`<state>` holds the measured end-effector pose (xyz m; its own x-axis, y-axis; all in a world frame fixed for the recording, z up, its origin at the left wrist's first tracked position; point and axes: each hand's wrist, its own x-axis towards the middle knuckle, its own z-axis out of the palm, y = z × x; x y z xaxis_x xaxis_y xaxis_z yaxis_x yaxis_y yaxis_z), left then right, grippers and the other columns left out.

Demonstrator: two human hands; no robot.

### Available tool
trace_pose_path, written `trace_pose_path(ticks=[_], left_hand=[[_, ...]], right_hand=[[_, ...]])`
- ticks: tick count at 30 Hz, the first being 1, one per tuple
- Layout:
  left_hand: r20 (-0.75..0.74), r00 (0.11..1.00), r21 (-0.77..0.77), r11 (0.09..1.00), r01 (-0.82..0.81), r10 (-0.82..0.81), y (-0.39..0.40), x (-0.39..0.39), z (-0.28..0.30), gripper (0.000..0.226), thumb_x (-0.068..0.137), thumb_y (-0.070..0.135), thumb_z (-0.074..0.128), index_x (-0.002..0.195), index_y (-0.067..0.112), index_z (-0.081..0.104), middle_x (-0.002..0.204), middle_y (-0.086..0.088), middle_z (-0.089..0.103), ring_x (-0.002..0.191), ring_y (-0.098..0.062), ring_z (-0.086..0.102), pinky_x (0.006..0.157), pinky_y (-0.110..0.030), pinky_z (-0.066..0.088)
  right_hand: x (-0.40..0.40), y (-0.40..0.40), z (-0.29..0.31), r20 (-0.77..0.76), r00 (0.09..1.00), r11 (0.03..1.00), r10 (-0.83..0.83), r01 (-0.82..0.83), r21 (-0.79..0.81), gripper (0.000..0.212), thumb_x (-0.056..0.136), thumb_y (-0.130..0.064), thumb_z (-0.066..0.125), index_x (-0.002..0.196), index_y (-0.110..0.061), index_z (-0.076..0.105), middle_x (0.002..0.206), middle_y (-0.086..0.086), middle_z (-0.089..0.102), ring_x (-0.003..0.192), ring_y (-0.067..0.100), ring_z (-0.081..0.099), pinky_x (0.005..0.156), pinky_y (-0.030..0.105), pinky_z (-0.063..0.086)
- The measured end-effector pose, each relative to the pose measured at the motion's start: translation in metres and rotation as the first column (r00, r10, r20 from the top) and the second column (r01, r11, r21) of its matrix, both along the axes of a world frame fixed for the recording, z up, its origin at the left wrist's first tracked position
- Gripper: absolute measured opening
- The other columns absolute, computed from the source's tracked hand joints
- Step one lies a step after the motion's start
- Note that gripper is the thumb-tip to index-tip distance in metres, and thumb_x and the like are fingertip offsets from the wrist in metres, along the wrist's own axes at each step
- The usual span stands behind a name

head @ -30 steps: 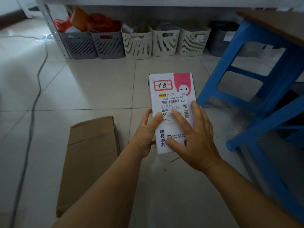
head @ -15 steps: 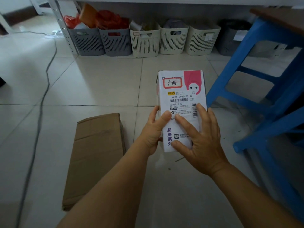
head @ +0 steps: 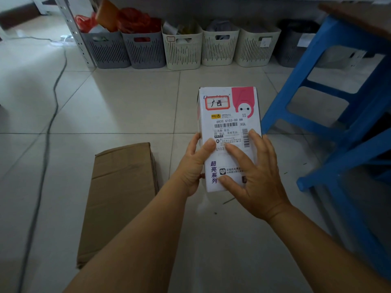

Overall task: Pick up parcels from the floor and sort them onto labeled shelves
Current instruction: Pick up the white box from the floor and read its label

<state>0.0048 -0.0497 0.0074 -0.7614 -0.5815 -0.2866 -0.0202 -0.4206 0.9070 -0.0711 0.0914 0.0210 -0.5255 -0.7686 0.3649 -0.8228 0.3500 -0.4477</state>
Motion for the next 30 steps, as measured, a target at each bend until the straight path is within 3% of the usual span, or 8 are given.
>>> trace_pose_path(ticks=[7, 12, 20, 25, 28, 30], left_hand=[[0.008, 1.000, -0.009, 1.000, -0.010, 0.010, -0.001, 0.000, -0.002, 0.081, 0.078, 0.042, 0.064, 0.152, 0.025, 0.035, 0.132, -0.015, 0.067, 0.117, -0.040, 0.064, 0.101, -0.067, 0.044], [0.008, 1.000, -0.012, 1.000, -0.012, 0.012, -0.001, 0.002, -0.003, 0.081, 0.078, 0.042, 0.064, 0.152, 0.025, 0.035, 0.133, -0.015, 0.066, 0.117, -0.039, 0.065, 0.101, -0.066, 0.045], [0.033, 0.999, -0.021, 1.000, -0.022, 0.022, -0.002, 0.002, -0.004, 0.083, 0.077, 0.044, 0.064, 0.152, 0.024, 0.034, 0.132, -0.014, 0.067, 0.116, -0.038, 0.065, 0.100, -0.066, 0.045], [-0.017, 1.000, 0.014, 1.000, -0.006, 0.007, 0.000, 0.001, -0.005, 0.066, 0.089, 0.036, 0.061, 0.148, 0.015, 0.040, 0.136, -0.021, 0.062, 0.119, -0.043, 0.062, 0.100, -0.064, 0.046], [-0.039, 0.999, 0.074, 0.997, -0.008, 0.010, 0.000, -0.001, 0.000, 0.067, 0.088, 0.040, 0.059, 0.146, 0.010, 0.042, 0.138, -0.025, 0.060, 0.122, -0.047, 0.058, 0.102, -0.066, 0.043], [-0.026, 0.999, 0.147, 0.989, -0.029, 0.033, 0.001, -0.002, 0.003, 0.074, 0.081, 0.044, 0.060, 0.144, 0.009, 0.044, 0.138, -0.026, 0.058, 0.123, -0.048, 0.057, 0.103, -0.067, 0.042]], right_hand=[[-0.001, 0.002, 0.001, 0.056, 0.998, 0.999, -0.011, 0.013, -0.033, 0.073, 0.082, -0.055, 0.052, 0.141, -0.012, 0.046, 0.154, 0.023, 0.027, 0.141, 0.040, 0.022, 0.103, 0.063, 0.038], [-0.003, 0.004, 0.000, 0.086, 0.996, 0.998, -0.024, 0.028, -0.052, 0.073, 0.082, -0.045, 0.059, 0.142, -0.008, 0.042, 0.155, 0.020, 0.026, 0.141, 0.038, 0.025, 0.097, 0.062, 0.045], [-0.007, 0.005, -0.004, 0.099, 0.994, 0.997, -0.048, 0.054, -0.061, 0.076, 0.084, -0.045, 0.055, 0.145, -0.006, 0.036, 0.158, 0.015, 0.022, 0.142, 0.031, 0.027, 0.100, 0.050, 0.045], [-0.012, 0.001, -0.007, 0.197, 0.976, 0.988, -0.091, 0.112, -0.102, 0.077, 0.088, -0.046, 0.046, 0.151, -0.009, 0.021, 0.161, 0.007, 0.015, 0.137, 0.007, 0.022, 0.096, 0.023, 0.040], [-0.017, -0.002, -0.003, 0.408, 0.911, 0.976, -0.068, 0.146, -0.161, 0.071, 0.088, -0.044, 0.045, 0.151, -0.020, 0.022, 0.150, 0.003, 0.038, 0.128, 0.013, 0.044, 0.093, 0.032, 0.048], [-0.020, -0.003, 0.000, 0.535, 0.845, 0.970, 0.005, 0.127, -0.210, 0.059, 0.090, -0.041, 0.044, 0.146, -0.027, 0.031, 0.130, -0.005, 0.057, 0.109, 0.007, 0.060, 0.082, 0.026, 0.054]])
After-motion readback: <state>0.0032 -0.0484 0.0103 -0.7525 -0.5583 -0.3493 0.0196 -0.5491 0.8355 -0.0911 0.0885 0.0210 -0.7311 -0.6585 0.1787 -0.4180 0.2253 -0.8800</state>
